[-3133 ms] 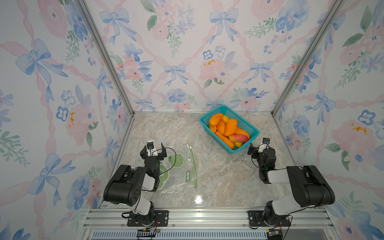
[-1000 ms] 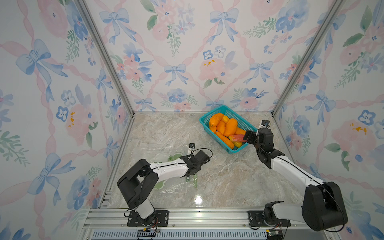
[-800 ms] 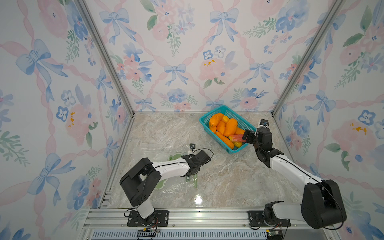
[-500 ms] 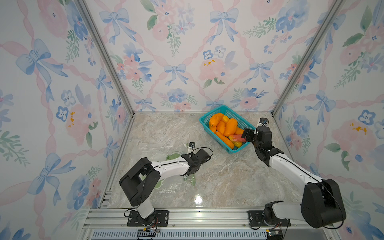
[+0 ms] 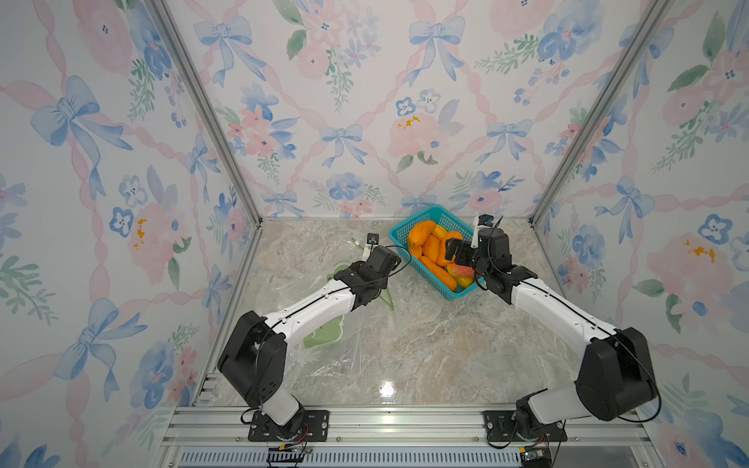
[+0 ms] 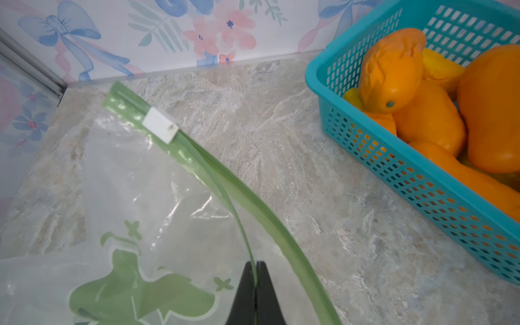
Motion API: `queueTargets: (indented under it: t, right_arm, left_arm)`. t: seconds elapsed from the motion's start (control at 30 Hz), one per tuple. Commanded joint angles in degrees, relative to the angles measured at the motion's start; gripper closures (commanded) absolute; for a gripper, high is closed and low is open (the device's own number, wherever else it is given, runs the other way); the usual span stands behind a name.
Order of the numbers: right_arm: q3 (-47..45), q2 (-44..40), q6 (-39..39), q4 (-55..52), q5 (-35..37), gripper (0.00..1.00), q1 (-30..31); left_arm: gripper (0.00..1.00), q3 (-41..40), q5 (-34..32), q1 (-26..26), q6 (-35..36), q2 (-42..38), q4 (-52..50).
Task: Place the mango in a zip-top bag and seal the zipper
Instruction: Pick up the zipper food storage bag, then open the zipper food storage bag.
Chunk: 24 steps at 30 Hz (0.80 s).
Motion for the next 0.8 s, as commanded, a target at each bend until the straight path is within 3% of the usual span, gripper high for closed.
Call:
queueTargets:
  t: [0.0,0.2,0.43,0.77]
  right_arm:
    - [3.33,3.36,5.2,-2.83,-10.98,0.01,1.69]
    - [10.25,8.3,7.49,-1.76,-23.03,0.01,4.14]
    - [19.94,15.57,3.05,-9.08,-25.85,0.02,8.4]
    - [29.75,23.65,0.86,-16.1,-27.84,0.13,11.73]
  left_arm:
    - [1.0,2.43,7.26,2.85,8.31,-0.94,3.73]
    - [1.0,1.87,14.23,5.46,14.28,-0.97,11.19]
    - [1.0,-1.66,21.17,8.55,16.76,-2.13,18.45]
    - [1.0,-3.41,26.31,9.37,18.67,-3.23,21.22]
